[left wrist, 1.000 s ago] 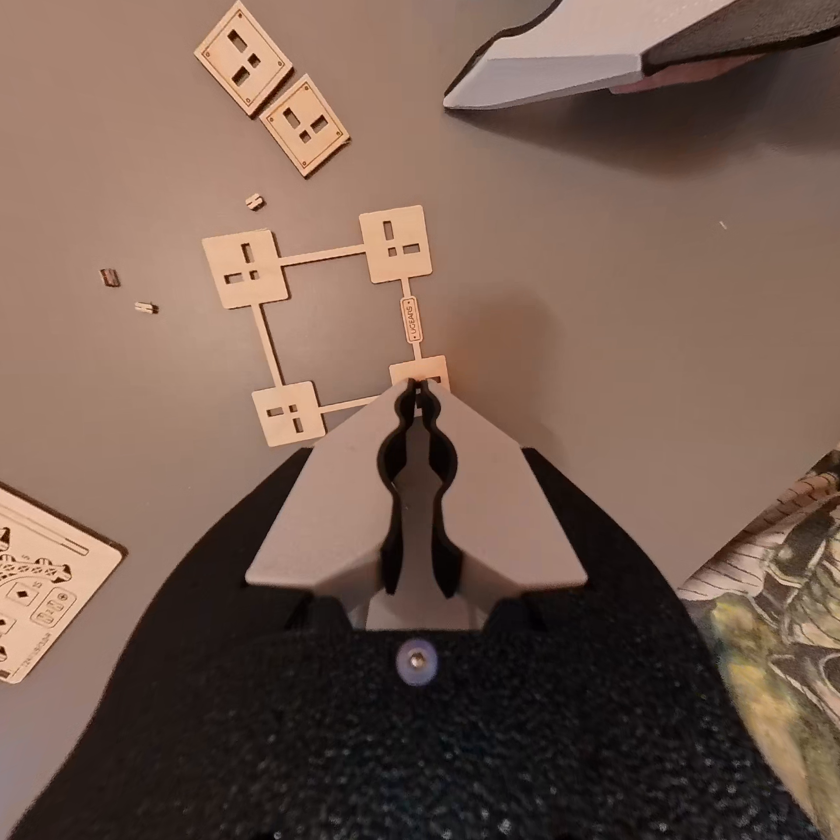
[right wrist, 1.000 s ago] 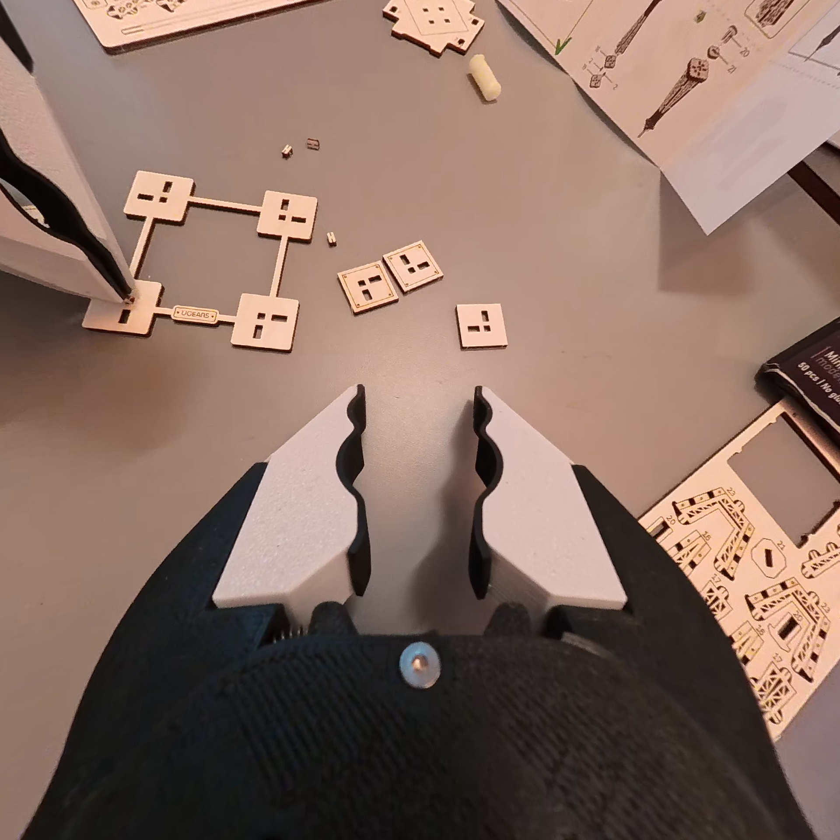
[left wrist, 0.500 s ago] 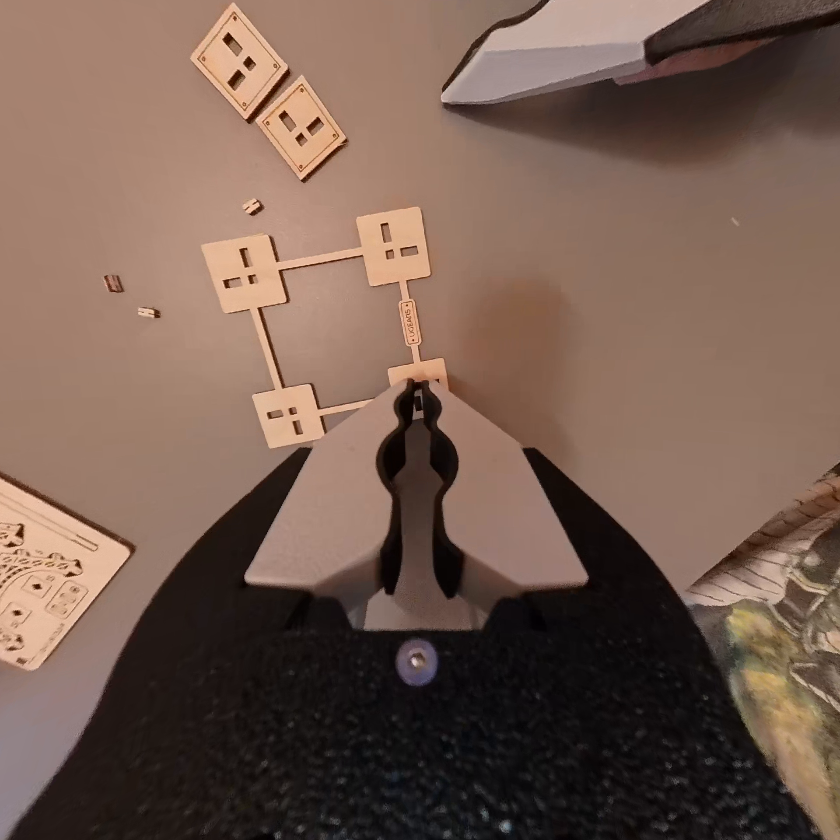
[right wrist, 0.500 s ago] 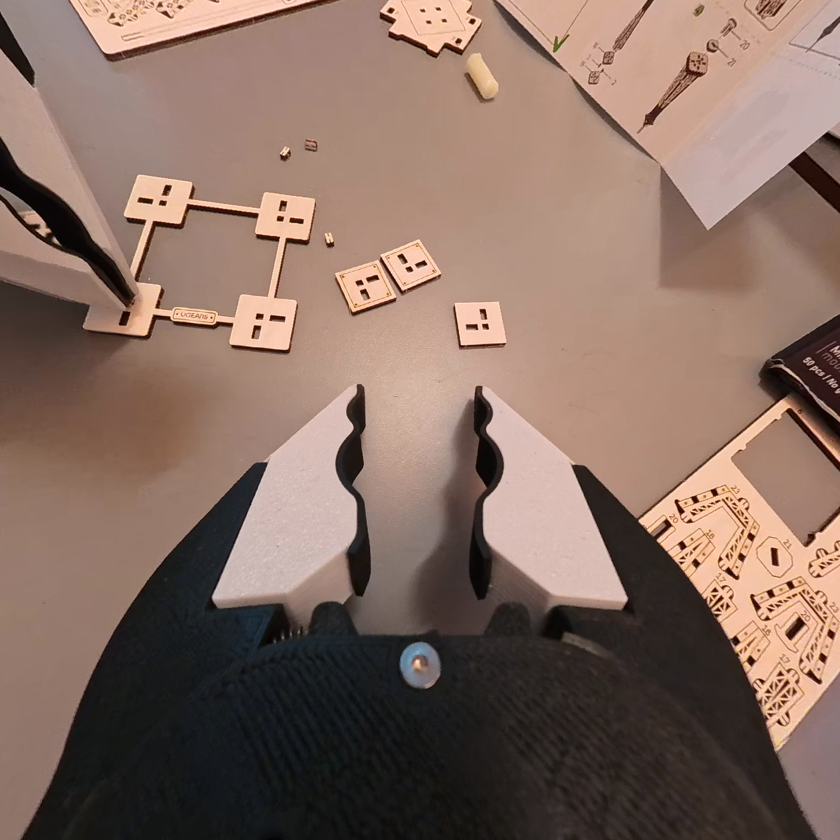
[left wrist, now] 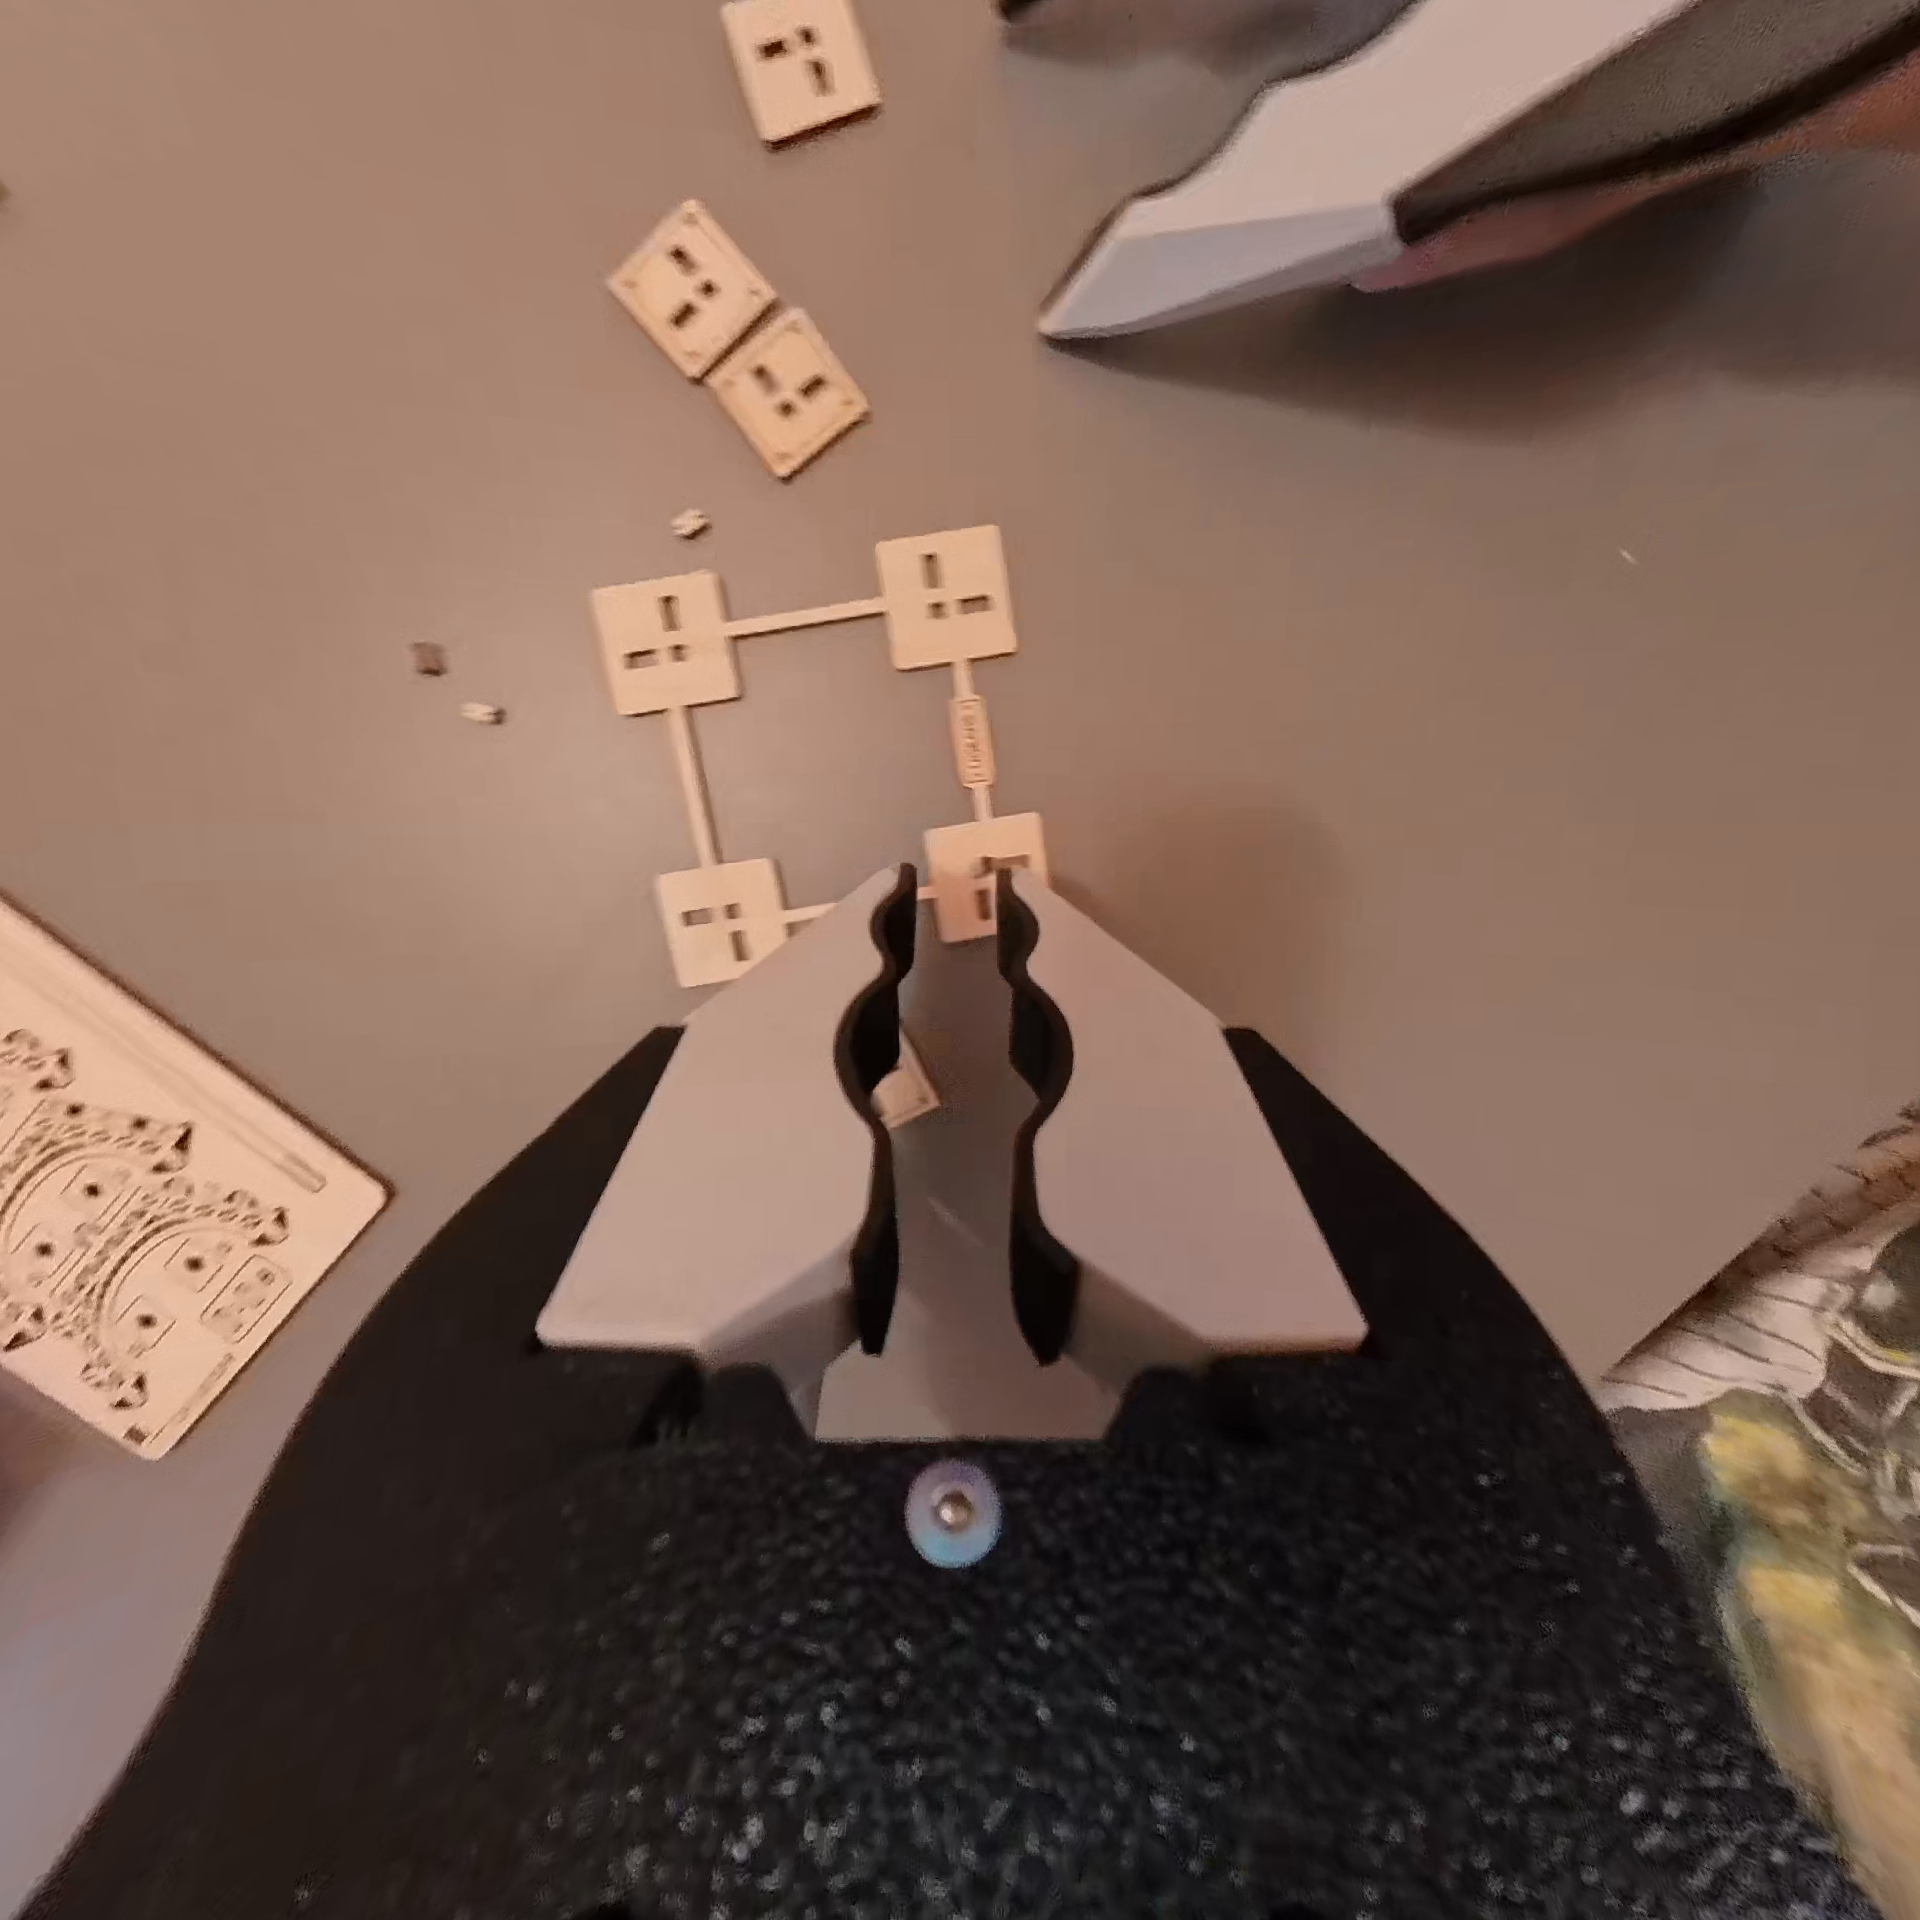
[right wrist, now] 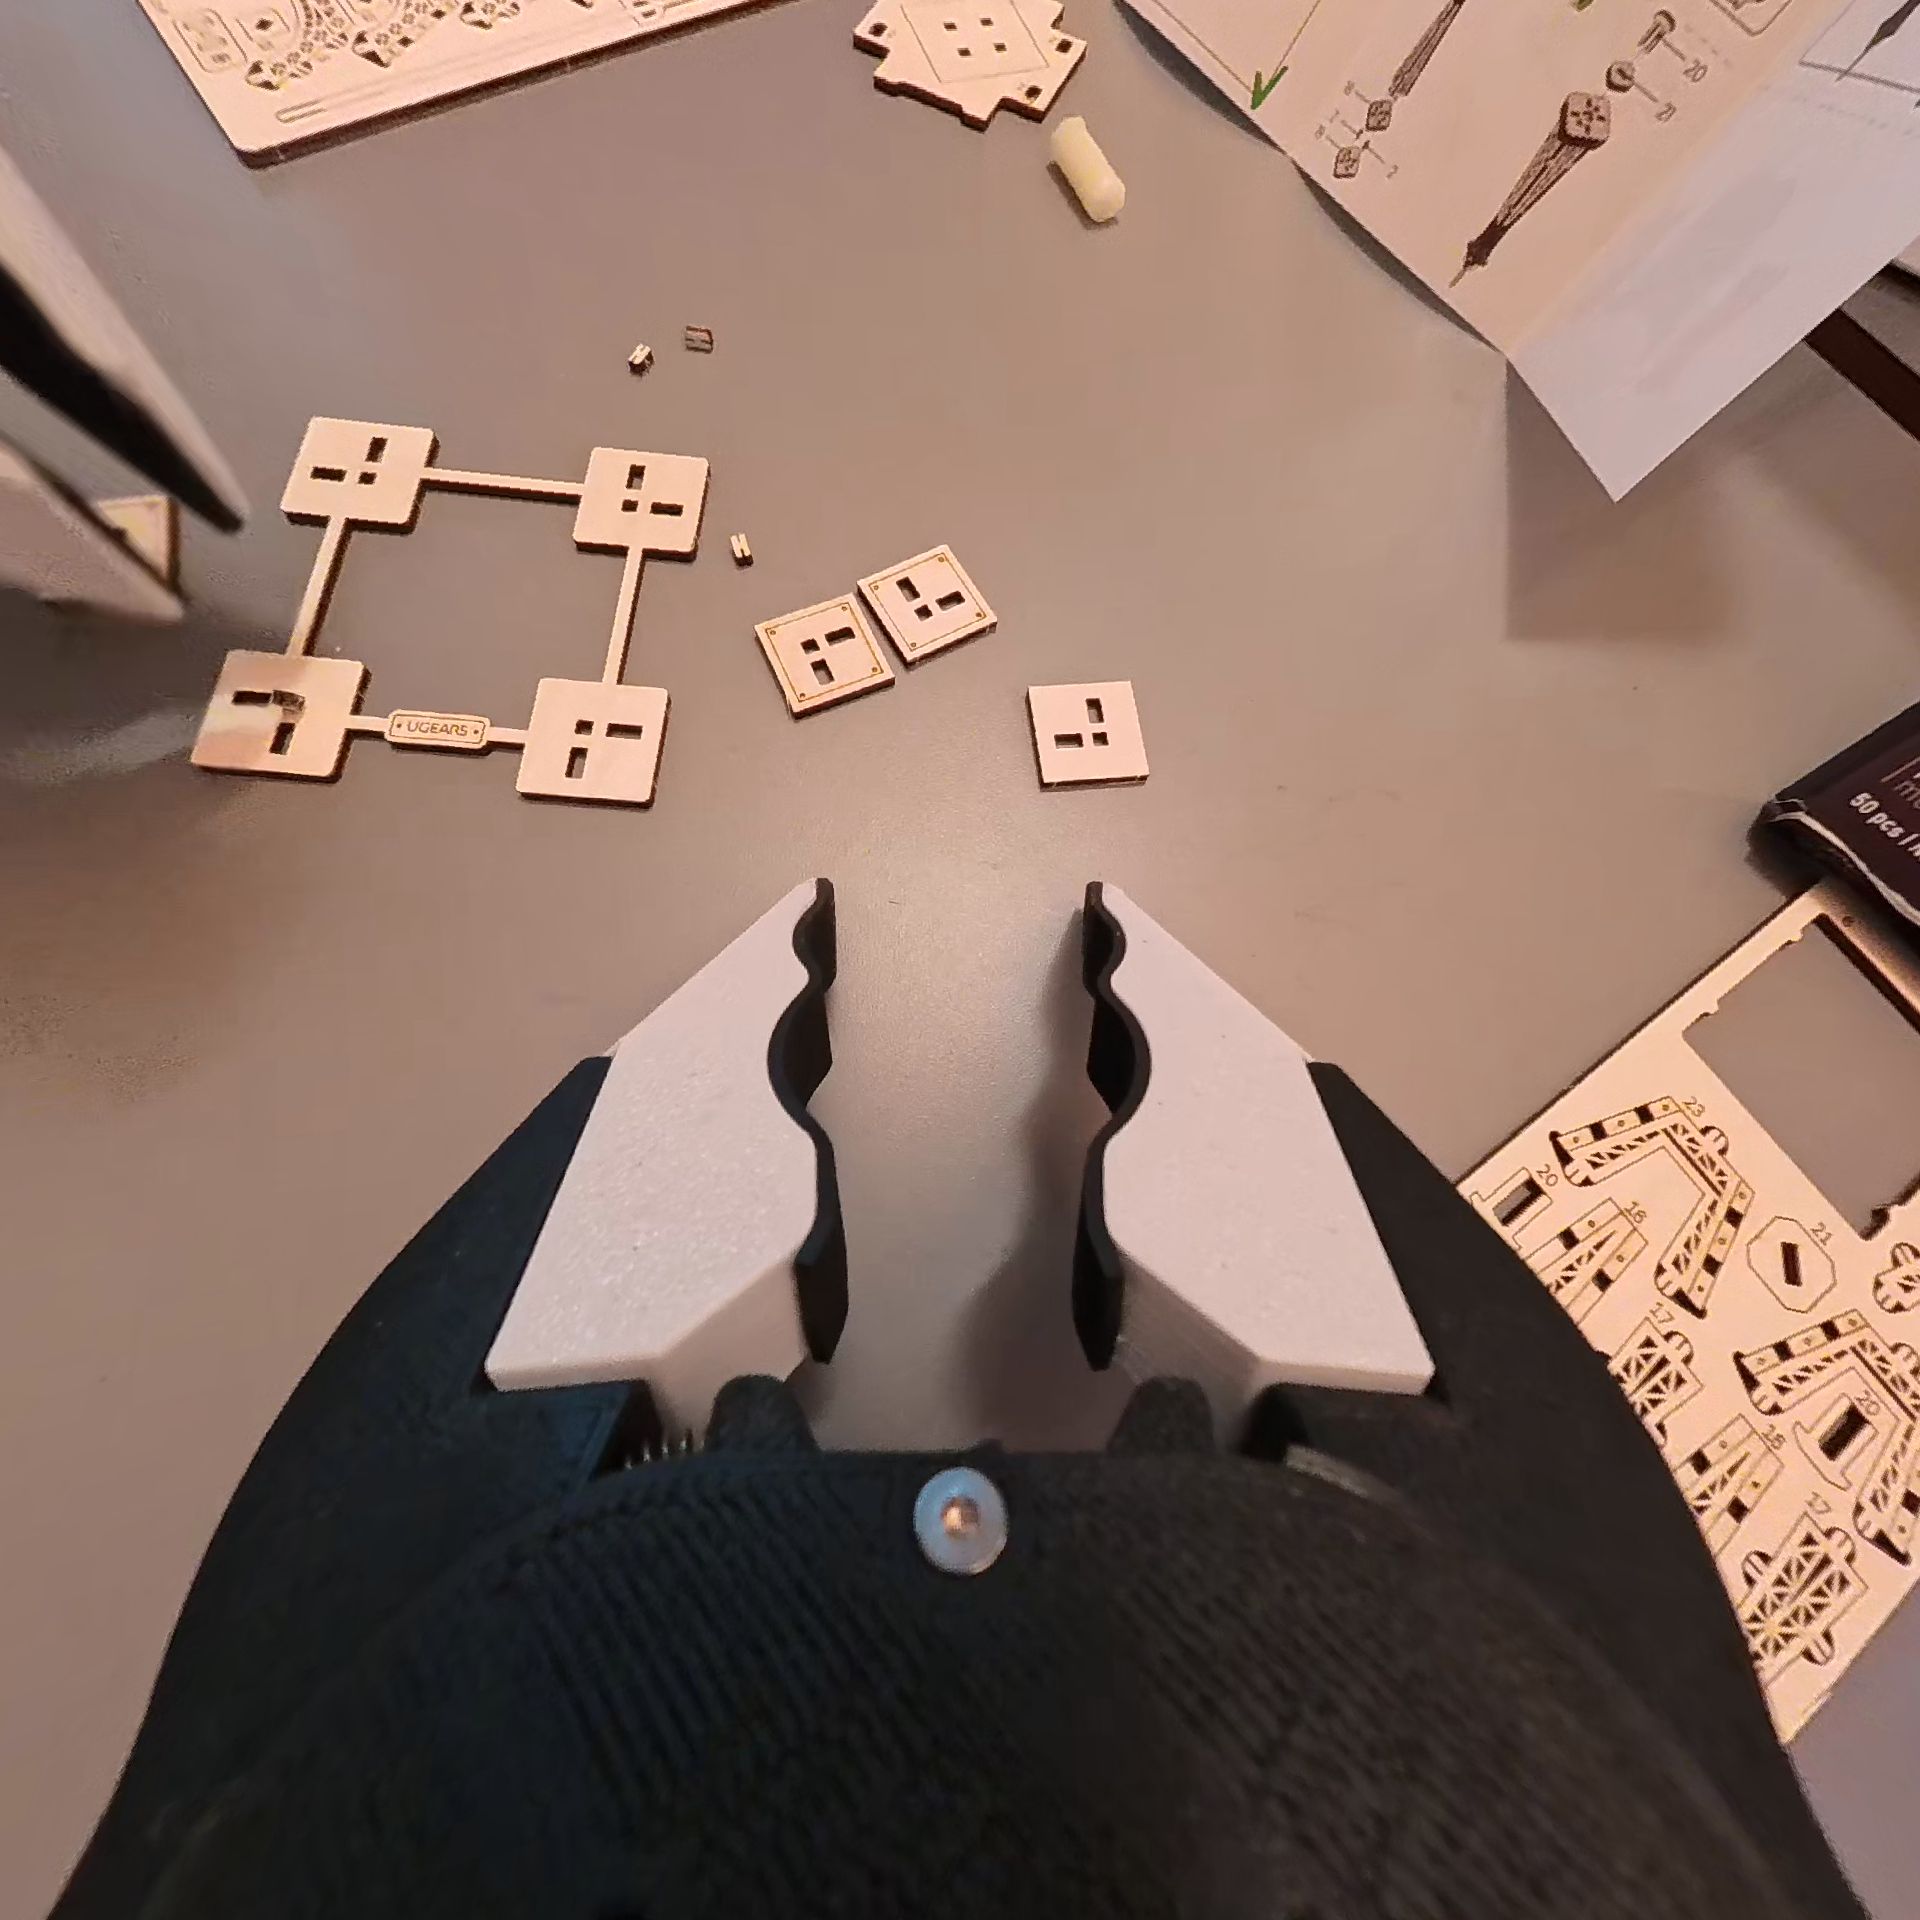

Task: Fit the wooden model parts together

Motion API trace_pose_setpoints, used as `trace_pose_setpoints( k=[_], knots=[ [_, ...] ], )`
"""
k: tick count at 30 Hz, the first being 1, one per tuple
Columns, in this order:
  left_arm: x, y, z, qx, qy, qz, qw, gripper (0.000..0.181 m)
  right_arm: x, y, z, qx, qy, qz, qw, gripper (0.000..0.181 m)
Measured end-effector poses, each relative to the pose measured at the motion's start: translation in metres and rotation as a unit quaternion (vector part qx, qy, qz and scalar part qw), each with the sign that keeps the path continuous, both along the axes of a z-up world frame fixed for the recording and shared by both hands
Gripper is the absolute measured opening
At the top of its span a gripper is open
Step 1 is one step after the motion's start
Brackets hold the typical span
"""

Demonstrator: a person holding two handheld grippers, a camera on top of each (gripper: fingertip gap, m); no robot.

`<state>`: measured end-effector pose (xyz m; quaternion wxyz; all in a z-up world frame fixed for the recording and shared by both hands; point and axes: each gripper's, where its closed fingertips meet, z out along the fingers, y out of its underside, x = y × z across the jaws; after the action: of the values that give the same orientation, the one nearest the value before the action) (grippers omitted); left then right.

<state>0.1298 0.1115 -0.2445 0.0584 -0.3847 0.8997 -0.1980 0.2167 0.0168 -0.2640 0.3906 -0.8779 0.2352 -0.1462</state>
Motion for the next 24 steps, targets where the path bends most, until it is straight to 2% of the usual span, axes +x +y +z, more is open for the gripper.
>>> trace_pose_setpoints(
  k=[5,11,16,24],
  knots=[
    [-0.001,-0.001,-0.013,0.050,-0.022,-0.012,0.998,0.008,0.000,0.001,0.000,-0.001,-0.002,0.001,1.000,0.045],
    [-0.004,-0.007,-0.018,0.045,-0.016,-0.023,0.999,0.008,0.000,0.001,0.000,0.004,0.002,0.000,1.000,0.045],
    [-0.002,-0.007,-0.019,0.045,-0.018,-0.026,0.998,0.001,0.000,0.001,0.000,0.003,0.001,0.001,1.000,0.045],
    [-0.002,-0.002,-0.018,0.009,-0.010,-0.002,1.000,0.000,0.000,0.001,0.000,0.004,0.003,0.000,1.000,0.045]
  ],
)
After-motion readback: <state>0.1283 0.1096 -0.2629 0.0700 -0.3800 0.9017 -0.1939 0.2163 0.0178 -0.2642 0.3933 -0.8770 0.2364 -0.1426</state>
